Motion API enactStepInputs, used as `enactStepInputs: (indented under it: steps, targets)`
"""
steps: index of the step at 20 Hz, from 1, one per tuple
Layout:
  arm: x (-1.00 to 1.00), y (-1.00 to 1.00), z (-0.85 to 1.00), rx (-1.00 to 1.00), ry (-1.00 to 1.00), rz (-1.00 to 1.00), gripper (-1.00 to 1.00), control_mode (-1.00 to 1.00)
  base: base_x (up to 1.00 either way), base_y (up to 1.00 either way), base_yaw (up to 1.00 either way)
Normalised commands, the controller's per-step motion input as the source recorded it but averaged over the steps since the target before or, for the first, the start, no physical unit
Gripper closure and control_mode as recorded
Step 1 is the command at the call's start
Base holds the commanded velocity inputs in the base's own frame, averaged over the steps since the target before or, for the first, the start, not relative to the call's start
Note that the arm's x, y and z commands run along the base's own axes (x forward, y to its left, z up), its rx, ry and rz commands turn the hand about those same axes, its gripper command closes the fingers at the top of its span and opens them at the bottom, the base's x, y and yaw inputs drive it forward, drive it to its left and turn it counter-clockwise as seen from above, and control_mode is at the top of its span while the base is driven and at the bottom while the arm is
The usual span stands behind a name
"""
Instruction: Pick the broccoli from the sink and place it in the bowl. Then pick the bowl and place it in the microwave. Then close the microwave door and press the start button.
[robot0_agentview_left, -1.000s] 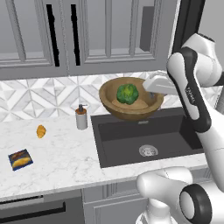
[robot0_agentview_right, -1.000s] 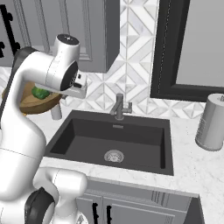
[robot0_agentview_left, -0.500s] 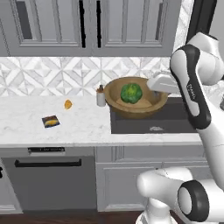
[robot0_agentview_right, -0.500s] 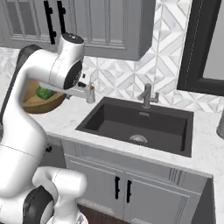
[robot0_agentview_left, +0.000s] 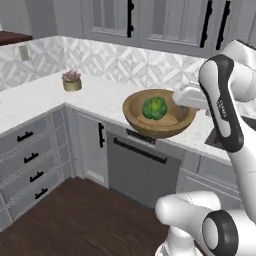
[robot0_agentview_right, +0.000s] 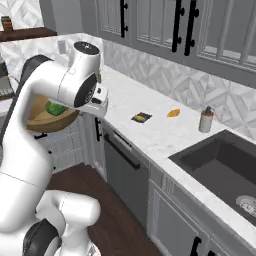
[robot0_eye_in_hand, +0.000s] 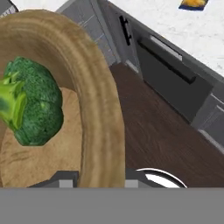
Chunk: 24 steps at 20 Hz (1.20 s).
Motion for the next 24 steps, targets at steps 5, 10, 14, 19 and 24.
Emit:
enactStepInputs:
  steps: [5,10,14,19,24]
  targets:
    - [0.00,0.00,0.00,0.00,0.00,0.00,1.00,1.00,0.00,0.21,1.00]
    - [0.00,0.00,0.00,0.00,0.00,0.00,1.00,1.00,0.00,0.23,0.99]
    - [0.00,0.00,0.00,0.00,0.00,0.00,1.00,1.00,0.02,0.33,0.92]
    - [0.00,0.00,0.00,0.00,0.00,0.00,1.00,1.00,0.11,0.37,0.88]
    - [0.00,0.00,0.00,0.00,0.00,0.00,1.00,1.00,0.27,0.31,0.86]
